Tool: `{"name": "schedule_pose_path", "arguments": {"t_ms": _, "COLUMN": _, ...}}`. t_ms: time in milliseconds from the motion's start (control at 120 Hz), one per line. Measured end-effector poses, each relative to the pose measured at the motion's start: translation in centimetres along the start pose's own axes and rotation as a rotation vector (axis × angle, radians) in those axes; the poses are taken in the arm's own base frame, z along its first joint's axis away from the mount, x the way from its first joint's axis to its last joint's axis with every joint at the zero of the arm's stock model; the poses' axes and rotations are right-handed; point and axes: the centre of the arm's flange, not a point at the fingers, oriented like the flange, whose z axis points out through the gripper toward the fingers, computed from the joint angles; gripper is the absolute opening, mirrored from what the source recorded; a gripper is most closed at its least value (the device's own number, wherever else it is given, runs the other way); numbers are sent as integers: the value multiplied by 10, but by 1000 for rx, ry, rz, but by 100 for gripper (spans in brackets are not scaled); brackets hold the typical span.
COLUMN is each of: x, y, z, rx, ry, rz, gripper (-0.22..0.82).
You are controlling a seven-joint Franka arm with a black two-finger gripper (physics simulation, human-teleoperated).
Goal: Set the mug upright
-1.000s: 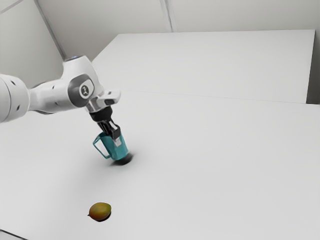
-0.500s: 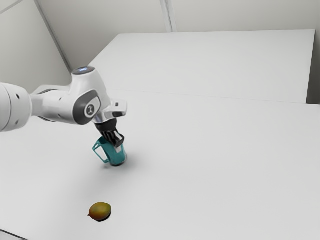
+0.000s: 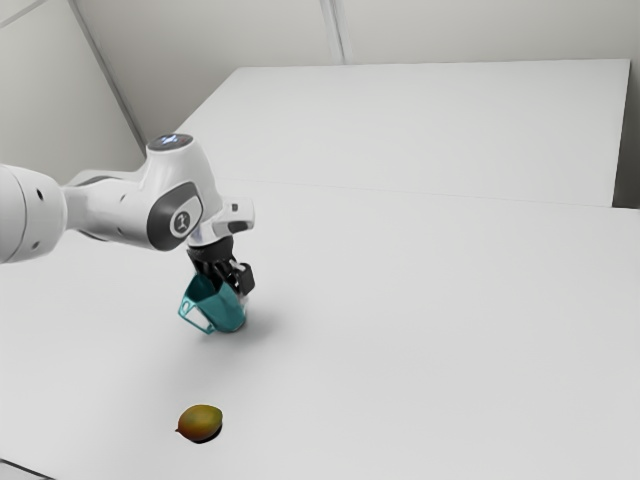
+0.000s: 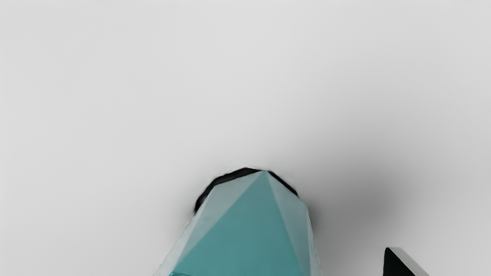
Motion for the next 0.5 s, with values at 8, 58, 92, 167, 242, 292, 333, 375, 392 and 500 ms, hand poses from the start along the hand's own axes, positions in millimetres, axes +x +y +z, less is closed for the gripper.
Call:
{"name": "schedule_pose_path", "arguments": {"t_ms": 8, "x": 0, "y": 0, "z": 0, "rx": 2, "ry": 1, "rz": 1, "gripper": 38}}
{"name": "schedule_pose_path", "arguments": {"t_ms": 58, "x": 2, "y": 0, "z": -5, "rx": 12, "ry": 6, "rz": 6, "gripper": 43}}
{"name": "schedule_pose_path", "arguments": {"t_ms": 92, "x": 3, "y": 0, "z": -7, "rx": 18, "ry": 10, "rz": 9, "gripper": 45}}
{"name": "schedule_pose_path", "arguments": {"t_ms": 167, "x": 5, "y": 2, "z": -14, "rx": 27, "ry": 19, "rz": 15, "gripper": 50}}
{"name": "schedule_pose_path", "arguments": {"t_ms": 242, "x": 7, "y": 4, "z": -20, "rx": 32, "ry": 29, "rz": 18, "gripper": 53}}
{"name": "schedule_pose_path", "arguments": {"t_ms": 292, "x": 7, "y": 5, "z": -25, "rx": 33, "ry": 38, "rz": 18, "gripper": 54}}
{"name": "schedule_pose_path", "arguments": {"t_ms": 333, "x": 8, "y": 6, "z": -31, "rx": 35, "ry": 47, "rz": 18, "gripper": 56}}
{"name": "schedule_pose_path", "arguments": {"t_ms": 375, "x": 11, "y": 6, "z": -39, "rx": 37, "ry": 59, "rz": 17, "gripper": 56}}
{"name": "schedule_pose_path", "arguments": {"t_ms": 392, "x": 12, "y": 5, "z": -43, "rx": 38, "ry": 64, "rz": 16, "gripper": 57}}
{"name": "schedule_pose_path", "arguments": {"t_ms": 500, "x": 22, "y": 3, "z": -74, "rx": 45, "ry": 97, "rz": 12, "gripper": 58}}
